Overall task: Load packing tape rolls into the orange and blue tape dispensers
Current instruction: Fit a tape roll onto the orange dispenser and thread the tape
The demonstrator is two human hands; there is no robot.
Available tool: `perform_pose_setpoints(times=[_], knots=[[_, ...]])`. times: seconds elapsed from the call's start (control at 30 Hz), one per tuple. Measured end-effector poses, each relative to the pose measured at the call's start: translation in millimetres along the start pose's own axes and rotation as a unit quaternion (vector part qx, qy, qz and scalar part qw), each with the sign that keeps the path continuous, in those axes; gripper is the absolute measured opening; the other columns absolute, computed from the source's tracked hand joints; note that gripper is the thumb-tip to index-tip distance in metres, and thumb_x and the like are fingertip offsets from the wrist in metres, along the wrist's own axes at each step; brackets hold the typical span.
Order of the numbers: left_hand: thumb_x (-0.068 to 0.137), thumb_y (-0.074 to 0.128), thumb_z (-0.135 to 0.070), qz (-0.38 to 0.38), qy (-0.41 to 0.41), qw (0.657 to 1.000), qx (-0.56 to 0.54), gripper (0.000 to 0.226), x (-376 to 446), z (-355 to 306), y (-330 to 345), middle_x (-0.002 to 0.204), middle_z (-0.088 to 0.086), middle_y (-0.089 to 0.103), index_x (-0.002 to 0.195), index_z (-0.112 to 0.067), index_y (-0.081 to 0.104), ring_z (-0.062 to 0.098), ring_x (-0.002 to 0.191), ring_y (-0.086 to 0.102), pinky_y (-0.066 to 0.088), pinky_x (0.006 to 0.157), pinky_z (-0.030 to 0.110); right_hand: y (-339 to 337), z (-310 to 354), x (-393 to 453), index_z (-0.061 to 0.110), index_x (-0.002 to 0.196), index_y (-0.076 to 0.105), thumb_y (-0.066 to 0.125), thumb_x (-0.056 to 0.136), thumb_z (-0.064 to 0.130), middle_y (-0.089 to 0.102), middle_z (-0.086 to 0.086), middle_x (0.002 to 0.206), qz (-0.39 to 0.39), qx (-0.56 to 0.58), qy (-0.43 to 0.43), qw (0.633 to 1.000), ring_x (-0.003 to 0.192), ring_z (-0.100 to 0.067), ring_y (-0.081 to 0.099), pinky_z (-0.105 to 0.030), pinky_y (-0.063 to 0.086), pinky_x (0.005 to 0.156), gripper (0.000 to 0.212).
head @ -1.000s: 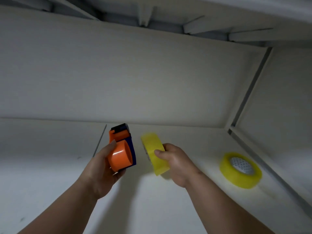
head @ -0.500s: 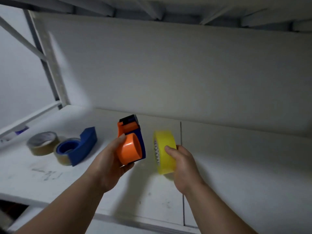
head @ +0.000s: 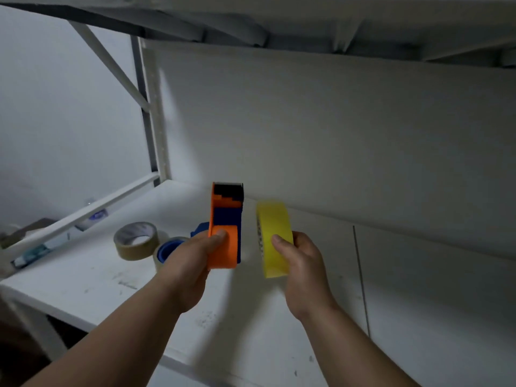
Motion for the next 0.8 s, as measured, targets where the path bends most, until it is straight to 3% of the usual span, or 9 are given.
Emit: perform_pose_setpoints(times=[0.07, 0.17, 0.27, 0.43, 0.53, 0.8], knots=[[0.098, 0.054, -0.025, 0.002, -0.009, 1.0, 0.0, 0.031, 3, -7, -9, 0.1, 0.006, 0.077, 0.123, -0.007, 0.06, 0.018, 0.087, 0.072, 0.055, 0.075, 0.03, 14, 1, 1, 0.021, 0.076, 0.07, 0.07, 0.068, 0.034, 0.068, 0.002, 0.072, -0.006, 0.007, -0.008, 1.0, 0.069, -0.016, 0.062, -0.033, 0.045, 0.062, 0.015], [0.097, 0.057, -0.026, 0.005, -0.024, 1.0, 0.005, 0.029, 10, -24, -28, 0.11, 0.013, 0.074, 0.123, -0.012, 0.063, 0.028, 0.1, 0.07, 0.058, 0.084, 0.036, 39, 3, 2, 0.025, 0.074, 0.072, 0.07, 0.068, 0.032, 0.069, 0.003, 0.072, -0.015, 0.016, -0.027, 0.999, 0.069, -0.014, 0.064, -0.032, 0.046, 0.062, 0.01], [0.098, 0.057, -0.03, 0.02, -0.037, 0.998, 0.043, 0.026, 15, -44, -50, 0.111, 0.013, 0.071, 0.12, -0.018, 0.062, 0.032, 0.101, 0.065, 0.052, 0.084, 0.038, 68, 0, 1, 0.024, 0.075, 0.072, 0.069, 0.071, 0.031, 0.071, 0.001, 0.076, -0.035, 0.028, -0.048, 0.998, 0.075, -0.018, 0.065, -0.035, 0.047, 0.065, 0.009], [0.098, 0.056, -0.029, 0.068, -0.012, 0.996, 0.061, 0.018, 24, -70, -99, 0.085, 0.003, 0.08, 0.104, -0.016, 0.067, 0.019, 0.079, 0.074, 0.052, 0.072, 0.03, 121, -16, -10, 0.021, 0.082, 0.073, 0.068, 0.073, 0.03, 0.07, -0.007, 0.085, -0.076, 0.062, -0.065, 0.993, 0.083, -0.025, 0.064, -0.043, 0.047, 0.074, 0.013], [0.098, 0.056, -0.028, 0.08, -0.023, 0.996, 0.039, 0.02, 32, -78, -124, 0.094, 0.005, 0.079, 0.107, -0.015, 0.068, 0.021, 0.09, 0.072, 0.051, 0.076, 0.031, 147, -24, -19, 0.021, 0.084, 0.073, 0.068, 0.074, 0.028, 0.073, -0.006, 0.086, -0.094, 0.06, -0.069, 0.991, 0.083, -0.023, 0.067, -0.041, 0.051, 0.074, 0.013], [0.098, 0.054, -0.009, 0.132, -0.022, 0.991, -0.024, 0.021, 33, -81, -147, 0.091, 0.013, 0.076, 0.113, -0.001, 0.066, 0.014, 0.065, 0.073, 0.055, 0.054, 0.02, 192, -32, -39, 0.02, 0.089, 0.07, 0.07, 0.073, 0.028, 0.072, -0.012, 0.085, -0.094, 0.021, -0.092, 0.991, 0.076, -0.029, 0.066, -0.046, 0.051, 0.066, 0.018]])
Point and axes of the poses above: each hand's wrist, its own x-axis towards the middle knuckle, its own y-axis out of the palm, z = x × y, the point moved 2 cm from there along x, towards the middle knuckle
